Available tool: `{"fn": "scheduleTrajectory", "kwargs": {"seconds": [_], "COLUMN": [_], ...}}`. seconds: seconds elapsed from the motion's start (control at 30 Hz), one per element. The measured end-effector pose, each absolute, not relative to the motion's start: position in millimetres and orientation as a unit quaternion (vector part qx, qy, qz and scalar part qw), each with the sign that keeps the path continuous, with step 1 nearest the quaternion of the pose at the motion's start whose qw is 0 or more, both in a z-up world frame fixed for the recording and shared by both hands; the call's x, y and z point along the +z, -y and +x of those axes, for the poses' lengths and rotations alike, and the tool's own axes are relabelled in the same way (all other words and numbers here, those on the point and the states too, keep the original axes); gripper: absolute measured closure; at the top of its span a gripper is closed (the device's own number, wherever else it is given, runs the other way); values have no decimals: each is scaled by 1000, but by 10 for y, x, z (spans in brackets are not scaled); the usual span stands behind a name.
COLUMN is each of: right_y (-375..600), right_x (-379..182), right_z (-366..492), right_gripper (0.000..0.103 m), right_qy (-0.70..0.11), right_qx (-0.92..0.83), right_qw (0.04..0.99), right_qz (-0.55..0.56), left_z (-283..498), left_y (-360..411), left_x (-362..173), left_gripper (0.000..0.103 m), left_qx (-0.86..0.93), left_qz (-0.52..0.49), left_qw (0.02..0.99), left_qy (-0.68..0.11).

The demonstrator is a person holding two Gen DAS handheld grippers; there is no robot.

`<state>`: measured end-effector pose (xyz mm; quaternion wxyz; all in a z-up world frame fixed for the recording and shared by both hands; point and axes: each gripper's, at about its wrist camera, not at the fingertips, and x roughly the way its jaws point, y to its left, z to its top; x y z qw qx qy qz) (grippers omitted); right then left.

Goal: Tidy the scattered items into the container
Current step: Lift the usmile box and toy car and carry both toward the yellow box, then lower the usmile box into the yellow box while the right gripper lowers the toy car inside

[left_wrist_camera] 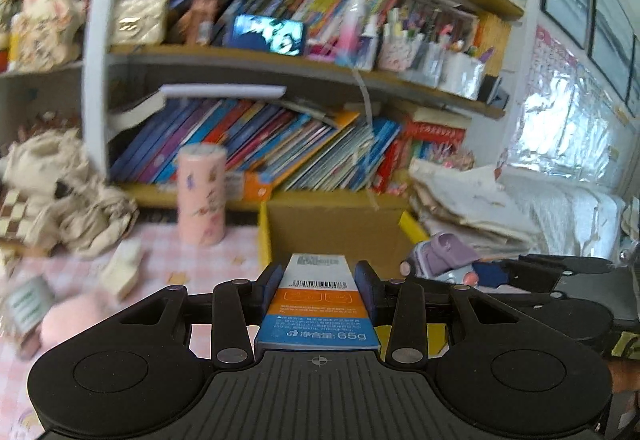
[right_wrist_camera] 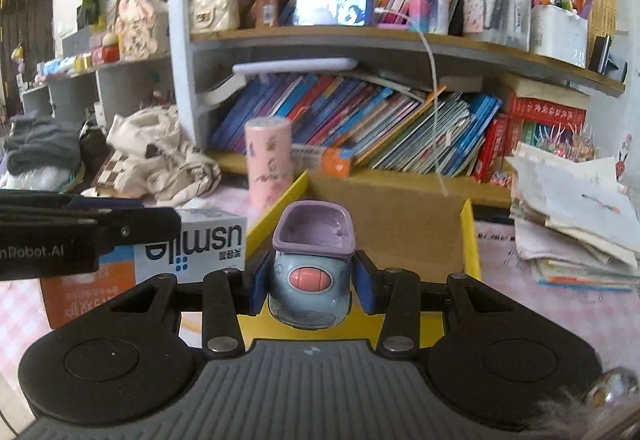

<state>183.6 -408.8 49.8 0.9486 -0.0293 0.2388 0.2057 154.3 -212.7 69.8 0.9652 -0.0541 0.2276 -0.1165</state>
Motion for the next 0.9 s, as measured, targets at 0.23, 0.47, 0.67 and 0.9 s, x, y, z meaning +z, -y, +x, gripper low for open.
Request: {"fn": "scheduleTrajectory", "kwargs": {"seconds": [0.23,0.47,0.67,0.9], "right_y": [4298,4363,4291,4099], "right_x": [579,406,245,24], "right_z": [2219,2669,3135,3674], "right_gripper": [62,62,62,62], "right_qy": [-237,-287,-326,-365], "right_qx": [216,223,234,257], "right_qw": [947,931,913,882], "right_qz": [-15,-25,-72,-149], "left_z": [1929,2353,2784,3281], "left_y": [2427,2525,2543,2606], "left_x": [754,603,461,192], "left_gripper": [65,65,65,65], "left_qx": [-121,-106,-88,-76], "left_qz": [-35,-35,-27,-9], "left_qw": [966,961,954,941], "left_qy": [-227,-255,-285,-329]}}
